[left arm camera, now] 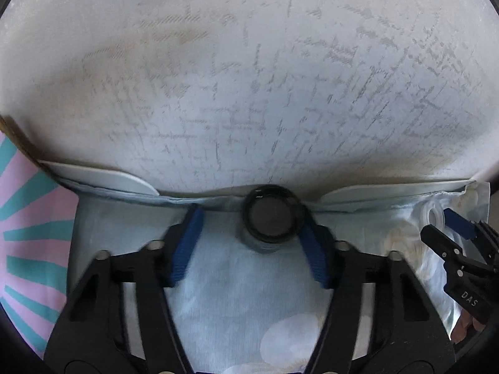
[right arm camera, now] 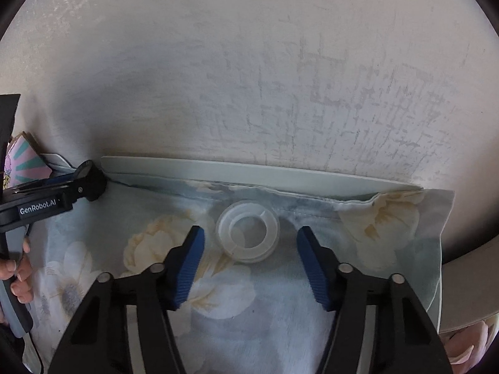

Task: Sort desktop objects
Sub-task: 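Grasp the black lens cap with the left gripper while the right grasps the clear tape roll, then carry the lens cap and tape roll into the cardboard box and release both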

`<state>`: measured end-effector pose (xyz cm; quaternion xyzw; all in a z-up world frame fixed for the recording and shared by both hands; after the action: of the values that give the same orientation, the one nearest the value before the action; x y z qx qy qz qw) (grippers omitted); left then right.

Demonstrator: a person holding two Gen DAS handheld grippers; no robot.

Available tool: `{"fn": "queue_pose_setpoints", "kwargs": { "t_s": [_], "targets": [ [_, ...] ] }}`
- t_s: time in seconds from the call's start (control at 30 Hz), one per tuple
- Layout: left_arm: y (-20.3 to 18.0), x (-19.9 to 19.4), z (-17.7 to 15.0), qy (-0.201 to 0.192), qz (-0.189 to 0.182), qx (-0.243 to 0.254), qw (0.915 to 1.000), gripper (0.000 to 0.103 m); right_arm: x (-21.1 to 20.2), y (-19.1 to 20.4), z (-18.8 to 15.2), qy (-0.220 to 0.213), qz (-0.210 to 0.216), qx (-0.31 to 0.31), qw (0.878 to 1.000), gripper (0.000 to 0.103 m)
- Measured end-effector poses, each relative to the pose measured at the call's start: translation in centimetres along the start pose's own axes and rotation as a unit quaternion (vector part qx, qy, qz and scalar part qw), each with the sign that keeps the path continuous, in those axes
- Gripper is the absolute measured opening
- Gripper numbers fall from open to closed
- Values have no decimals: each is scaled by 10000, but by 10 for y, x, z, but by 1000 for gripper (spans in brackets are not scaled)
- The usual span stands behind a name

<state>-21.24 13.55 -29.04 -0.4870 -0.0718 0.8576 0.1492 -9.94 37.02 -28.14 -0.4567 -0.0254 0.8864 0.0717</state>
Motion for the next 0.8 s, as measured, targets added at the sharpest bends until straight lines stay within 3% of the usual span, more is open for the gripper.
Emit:
{"fn": "queue_pose_setpoints", "kwargs": {
  "t_s": [0.07,0.13,0.53,0.8],
  "targets": [
    [-2,1,-1,13,40,71,10000,38,-1,1,0,-29,14,-52,10000,40],
    [-2,1,-2,-12,34,91,10000,33,-2,3,1,-53,-16,-81,10000,40],
    [-10,-34,-6,-66,-111,3,9999,33,-41,7,-4,-55,54,-21,10000,40],
    [-16,-101,-10,-90,-204,-137,9997,33,-96,-4,-1,27,257,256,9993,40]
  ]
}}
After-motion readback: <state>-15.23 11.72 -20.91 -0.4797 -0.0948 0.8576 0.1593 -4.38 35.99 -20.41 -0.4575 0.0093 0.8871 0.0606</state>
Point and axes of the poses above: each gripper's, at about its wrist camera, not at the fingertips, and x roughly the way its jaws point, y to its left, z to its top, the point moved 3 cm from there along x, roughly the way its jaws point, and after that the axes turned 12 degrees about -z, right-handed, at the moved point
